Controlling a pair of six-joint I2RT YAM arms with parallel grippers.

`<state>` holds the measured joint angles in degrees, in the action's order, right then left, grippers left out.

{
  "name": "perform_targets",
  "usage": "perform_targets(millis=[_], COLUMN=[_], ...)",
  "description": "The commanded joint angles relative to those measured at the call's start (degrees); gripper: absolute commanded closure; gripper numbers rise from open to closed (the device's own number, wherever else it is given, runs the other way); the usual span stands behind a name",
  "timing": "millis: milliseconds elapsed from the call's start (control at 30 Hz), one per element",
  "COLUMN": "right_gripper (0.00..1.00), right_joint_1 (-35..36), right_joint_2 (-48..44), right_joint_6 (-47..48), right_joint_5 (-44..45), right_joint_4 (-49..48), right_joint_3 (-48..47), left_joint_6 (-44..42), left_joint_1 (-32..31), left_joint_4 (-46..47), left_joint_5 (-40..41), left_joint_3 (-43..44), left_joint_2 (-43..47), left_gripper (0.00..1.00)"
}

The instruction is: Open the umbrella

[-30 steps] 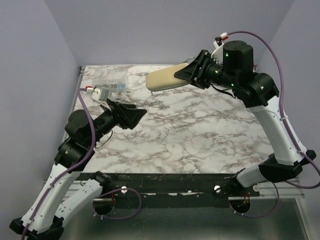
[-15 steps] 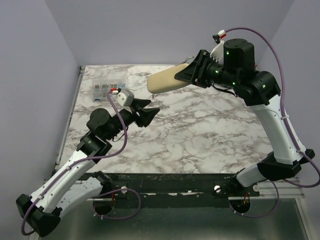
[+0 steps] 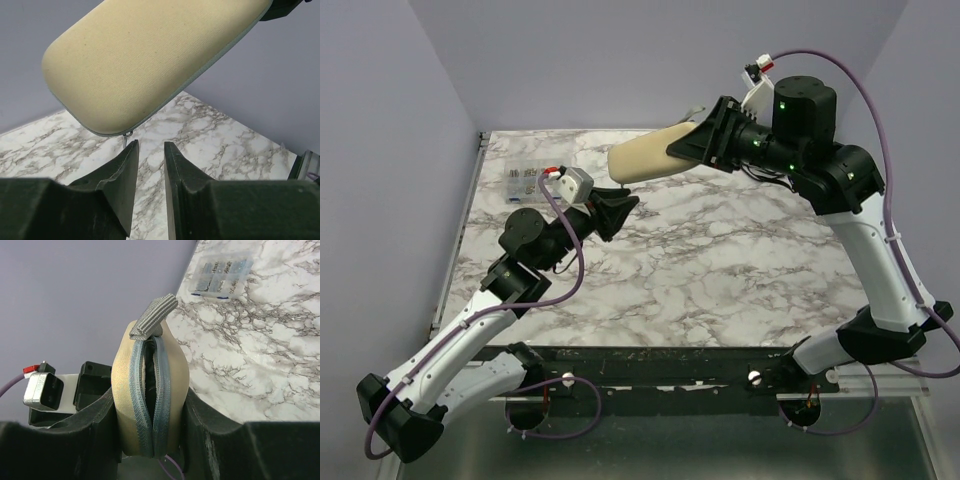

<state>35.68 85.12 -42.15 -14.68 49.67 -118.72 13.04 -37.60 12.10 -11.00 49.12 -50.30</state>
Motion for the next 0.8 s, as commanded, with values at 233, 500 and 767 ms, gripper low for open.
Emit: perform_targets(millis=[233, 500, 767], right_gripper=[0.99, 0.99, 0.99], right_joint_1=[0.18, 0.16, 0.18], right_joint_2=[-3.07, -3.95, -5.83], right_joint_6=[1.17, 1.21, 0.53], right_joint_5=[-3.45, -3.71, -4.14], right_joint_4=[-6.49, -7.22, -9.21], right_joint_3=[1.54, 3.19, 5.16], left_joint_6=[-0.74, -1.67, -6.09], left_joint_1=[-0.45, -0.75, -0.77], left_joint_4=[1.68, 1.67, -3.08], left_joint_5=[2.0, 0.7, 1.98], left_joint_3=[2.57, 2.7, 0.94], left_joint_2=[0.99, 1.64, 5.29], left_gripper=[0.93, 1.0, 1.0])
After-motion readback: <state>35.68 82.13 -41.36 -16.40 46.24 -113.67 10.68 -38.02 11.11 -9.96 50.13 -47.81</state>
